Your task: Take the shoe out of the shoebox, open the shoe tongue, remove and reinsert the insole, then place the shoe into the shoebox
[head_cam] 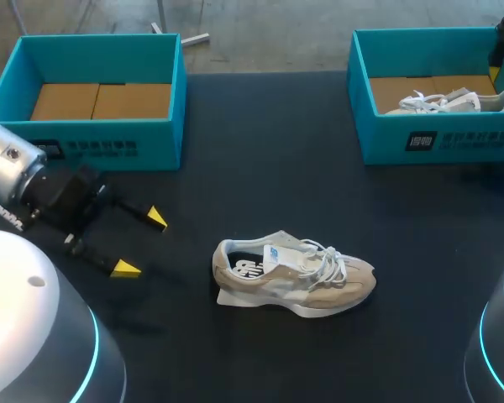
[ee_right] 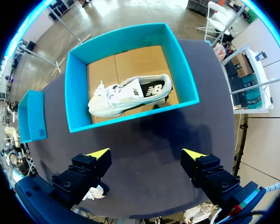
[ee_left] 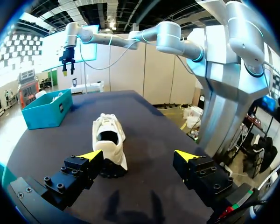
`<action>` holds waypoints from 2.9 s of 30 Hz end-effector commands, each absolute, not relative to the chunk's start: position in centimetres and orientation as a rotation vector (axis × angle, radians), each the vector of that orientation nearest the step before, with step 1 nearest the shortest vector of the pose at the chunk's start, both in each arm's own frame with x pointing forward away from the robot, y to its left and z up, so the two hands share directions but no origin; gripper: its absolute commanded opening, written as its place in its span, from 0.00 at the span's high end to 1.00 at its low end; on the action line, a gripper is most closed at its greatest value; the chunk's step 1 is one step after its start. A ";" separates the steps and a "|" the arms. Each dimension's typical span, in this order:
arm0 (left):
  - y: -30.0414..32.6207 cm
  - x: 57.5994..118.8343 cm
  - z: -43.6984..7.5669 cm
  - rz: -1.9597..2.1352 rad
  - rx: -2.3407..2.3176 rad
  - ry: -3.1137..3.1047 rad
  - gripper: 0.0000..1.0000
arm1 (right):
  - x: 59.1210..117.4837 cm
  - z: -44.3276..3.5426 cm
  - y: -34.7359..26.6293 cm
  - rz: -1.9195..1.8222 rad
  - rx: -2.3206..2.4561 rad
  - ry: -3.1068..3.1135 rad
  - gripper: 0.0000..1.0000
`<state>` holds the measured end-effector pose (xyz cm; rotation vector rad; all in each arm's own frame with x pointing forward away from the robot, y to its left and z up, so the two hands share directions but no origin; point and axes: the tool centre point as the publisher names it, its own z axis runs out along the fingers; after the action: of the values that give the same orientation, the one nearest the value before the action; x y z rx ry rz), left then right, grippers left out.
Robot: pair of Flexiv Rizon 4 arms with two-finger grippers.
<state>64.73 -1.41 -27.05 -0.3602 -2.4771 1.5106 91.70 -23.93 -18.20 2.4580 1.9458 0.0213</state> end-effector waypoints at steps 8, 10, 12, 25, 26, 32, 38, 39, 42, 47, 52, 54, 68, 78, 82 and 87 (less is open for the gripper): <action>-1.4 64.3 -26.9 1.520 -0.345 -2.498 0.00 | 91.7 -18.2 -24.0 0.023 2.458 1.945 0.00; -1.5 64.3 -27.3 1.539 -0.255 -2.467 0.00 | 91.7 -18.2 -24.0 0.023 2.458 1.945 0.00; -1.5 64.5 -27.6 1.563 -0.202 -2.448 0.00 | 91.7 -18.2 -24.0 0.023 2.458 1.945 0.00; -2.0 65.0 -29.9 1.581 -0.142 -2.404 0.00 | 91.7 -18.2 -24.0 0.023 2.458 1.945 0.00; -2.1 65.1 -30.1 1.581 -0.143 -2.401 0.00 | 91.7 -18.2 -24.0 0.023 2.458 1.945 0.00; -2.5 65.8 -32.4 1.578 -0.115 -2.372 0.00 | 91.7 -18.2 -24.0 0.023 2.458 1.945 0.00; -3.0 65.9 -34.0 1.580 -0.099 -2.352 0.00 | 91.7 -18.2 -24.0 0.023 2.458 1.945 0.00; -3.1 65.9 -34.2 1.583 -0.099 -2.348 0.00 | 91.7 -18.2 -24.0 0.023 2.458 1.945 0.00; -3.5 65.9 -34.9 1.585 -0.094 -2.340 0.00 | 91.7 -18.2 -24.0 0.023 2.458 1.945 0.00; -4.2 65.9 -35.6 1.585 -0.094 -2.333 0.00 | 91.7 -18.2 -24.0 0.023 2.458 1.945 0.00; -4.6 65.8 -36.0 1.599 -0.077 -2.323 0.00 | 91.7 -18.2 -24.0 0.023 2.458 1.945 0.00; -4.6 65.9 -35.9 1.590 -0.074 -2.298 0.00 | 91.7 -18.2 -24.0 0.023 2.458 1.945 0.00; -4.7 65.9 -36.1 1.598 -0.073 -2.296 0.00 | 91.7 -18.2 -24.0 0.023 2.458 1.945 0.00; -5.8 66.6 -37.5 1.645 -0.061 -2.294 0.00 | 91.7 -18.2 -24.0 0.023 2.458 1.945 0.00; -6.0 67.2 -37.9 1.668 -0.049 -2.320 0.00 | 91.7 -18.2 -24.0 0.023 2.458 1.945 0.00; -6.2 68.1 -38.3 1.679 -0.018 -2.330 0.00 | 91.7 -18.2 -24.0 0.023 2.458 1.945 0.00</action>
<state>68.01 -5.93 -38.01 -0.0195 -2.3308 1.6778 91.70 -23.93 -18.20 2.4580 1.9458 0.0213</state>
